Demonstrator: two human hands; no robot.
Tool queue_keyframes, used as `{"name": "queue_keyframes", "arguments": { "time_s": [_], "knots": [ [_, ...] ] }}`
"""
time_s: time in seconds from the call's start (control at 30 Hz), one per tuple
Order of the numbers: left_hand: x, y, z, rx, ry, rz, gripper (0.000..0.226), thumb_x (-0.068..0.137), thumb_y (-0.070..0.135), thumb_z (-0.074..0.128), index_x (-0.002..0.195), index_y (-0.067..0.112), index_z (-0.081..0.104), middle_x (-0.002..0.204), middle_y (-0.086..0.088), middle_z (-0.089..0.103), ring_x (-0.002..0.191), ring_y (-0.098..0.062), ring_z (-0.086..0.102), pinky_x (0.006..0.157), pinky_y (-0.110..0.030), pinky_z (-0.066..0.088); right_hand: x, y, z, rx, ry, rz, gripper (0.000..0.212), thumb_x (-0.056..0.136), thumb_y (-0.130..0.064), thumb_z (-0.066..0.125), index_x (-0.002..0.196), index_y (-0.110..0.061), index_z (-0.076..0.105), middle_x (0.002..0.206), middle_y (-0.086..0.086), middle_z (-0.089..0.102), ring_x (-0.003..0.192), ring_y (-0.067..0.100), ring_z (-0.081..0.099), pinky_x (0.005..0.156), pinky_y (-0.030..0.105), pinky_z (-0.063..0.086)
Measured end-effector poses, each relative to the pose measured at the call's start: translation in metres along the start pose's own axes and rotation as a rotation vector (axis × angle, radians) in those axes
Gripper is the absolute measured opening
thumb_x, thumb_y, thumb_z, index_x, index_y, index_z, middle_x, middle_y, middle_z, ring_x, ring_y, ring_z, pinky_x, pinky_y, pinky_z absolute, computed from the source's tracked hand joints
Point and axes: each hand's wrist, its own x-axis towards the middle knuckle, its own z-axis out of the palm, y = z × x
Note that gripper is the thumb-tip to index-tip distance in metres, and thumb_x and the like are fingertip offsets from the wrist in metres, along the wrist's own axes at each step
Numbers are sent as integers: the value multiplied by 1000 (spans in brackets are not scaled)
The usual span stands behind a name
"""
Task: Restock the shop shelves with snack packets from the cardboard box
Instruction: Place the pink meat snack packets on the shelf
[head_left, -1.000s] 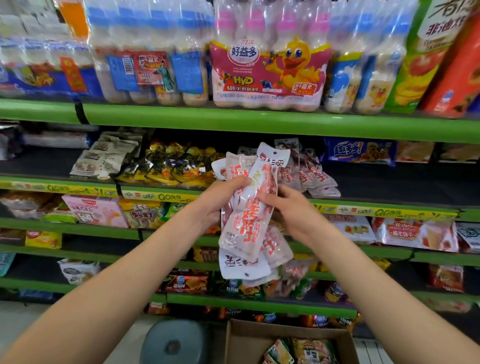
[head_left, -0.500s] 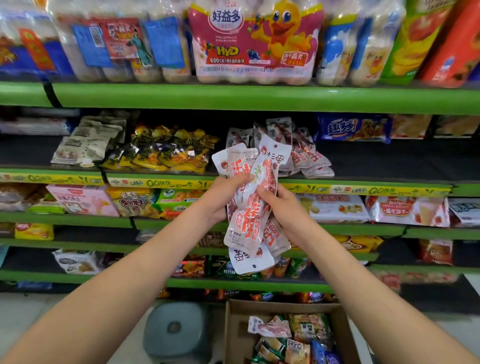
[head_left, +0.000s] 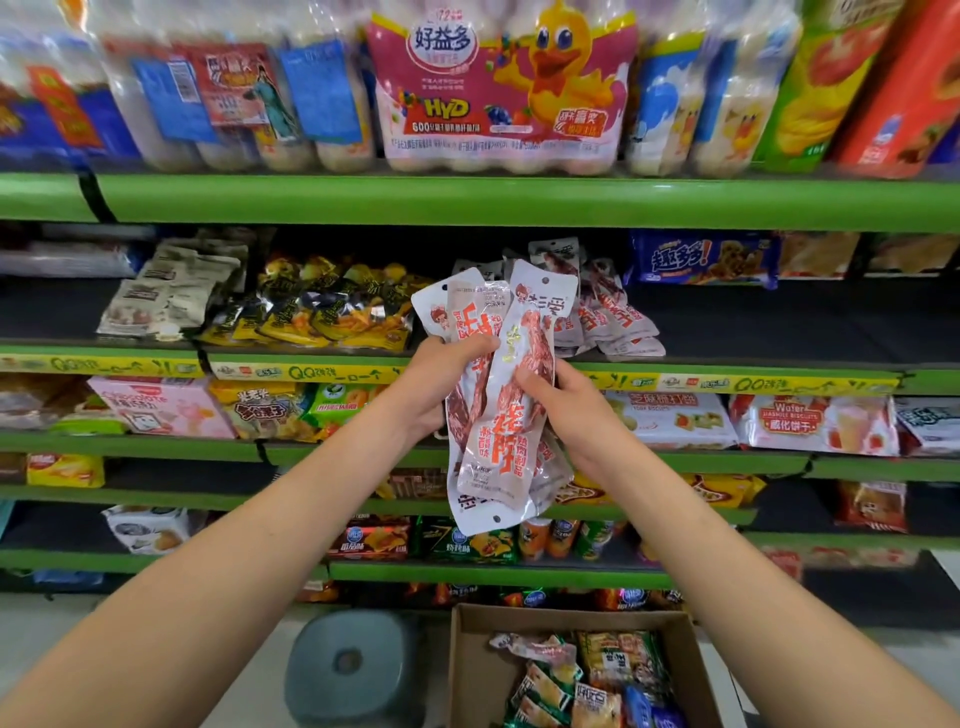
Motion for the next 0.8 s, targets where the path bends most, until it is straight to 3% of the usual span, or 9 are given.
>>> {"name": "queue_keyframes", "arguments": {
  "time_s": [0.27,0.47,0.63,0.8],
  "knots": [
    [-1,8,-1,6,-39,-1,32,91,16,68,120,3,65,107,-15,75,95,-32,74,71,-39,61,2,-9,0,21,-8,2,23,99,-23,57,120,-27,63,103,-8,76,92,13,73,68,24,58],
    [-1,14,-6,17,-96,-14,38,92,26,69,123,7,64,114,-15,73,101,-33,72,82,-44,60,4,-14,-2,33,-13,24,17,99,-23,57,109,-33,66,106,-7,76,95,14,73,74,27,56],
    [-1,19,-9,61,-108,9,43,91,31,69,127,10,63,117,-12,73,104,-31,71,88,-46,58,6,-19,-2,14,-21,34,20,99,-24,58,116,-30,65,106,-9,75,94,10,72,69,21,56],
    [-1,25,-15,75,-124,22,39,92,34,68,124,13,65,115,-10,74,103,-28,72,84,-42,60,9,-25,-3,-2,-15,50,18,98,-25,58,114,-29,67,110,-6,75,102,15,70,89,35,53]
  ]
}}
